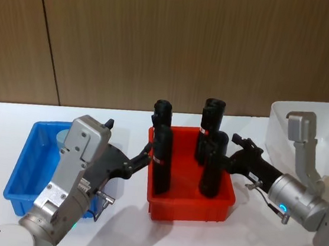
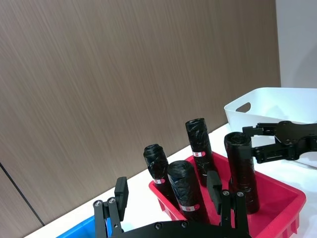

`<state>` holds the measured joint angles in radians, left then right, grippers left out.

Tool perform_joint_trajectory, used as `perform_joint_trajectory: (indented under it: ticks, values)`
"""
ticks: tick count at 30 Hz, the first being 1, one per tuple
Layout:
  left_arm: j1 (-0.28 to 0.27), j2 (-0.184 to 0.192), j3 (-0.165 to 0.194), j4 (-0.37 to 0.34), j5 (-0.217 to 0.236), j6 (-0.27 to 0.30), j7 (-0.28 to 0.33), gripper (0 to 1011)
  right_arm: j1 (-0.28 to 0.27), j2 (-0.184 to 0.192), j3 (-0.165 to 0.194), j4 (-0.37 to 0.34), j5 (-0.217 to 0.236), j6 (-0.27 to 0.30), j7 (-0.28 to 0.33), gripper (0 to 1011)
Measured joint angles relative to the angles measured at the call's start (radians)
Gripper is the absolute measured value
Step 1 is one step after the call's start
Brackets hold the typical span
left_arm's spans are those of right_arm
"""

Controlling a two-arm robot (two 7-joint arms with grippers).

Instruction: Pick the cotton swabs from the blue box and place them into the white box.

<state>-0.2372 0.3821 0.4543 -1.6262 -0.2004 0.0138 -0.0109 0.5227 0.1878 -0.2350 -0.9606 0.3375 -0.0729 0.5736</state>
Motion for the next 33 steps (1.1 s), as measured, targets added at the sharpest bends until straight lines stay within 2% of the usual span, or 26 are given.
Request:
perform_joint_trajectory:
  ticks: [22, 33]
  values:
    - [0.0, 0.0, 0.0, 0.0, 0.0, 0.0, 0.0, 1004, 0.09, -0.03, -0.014, 0.156, -0.015, -0.035, 0.024, 994]
    - [0.0, 0.0, 0.0, 0.0, 0.0, 0.0, 0.0, 1004, 0.138, -0.046, -0.025, 0.24, -0.036, -0.055, 0.035, 689]
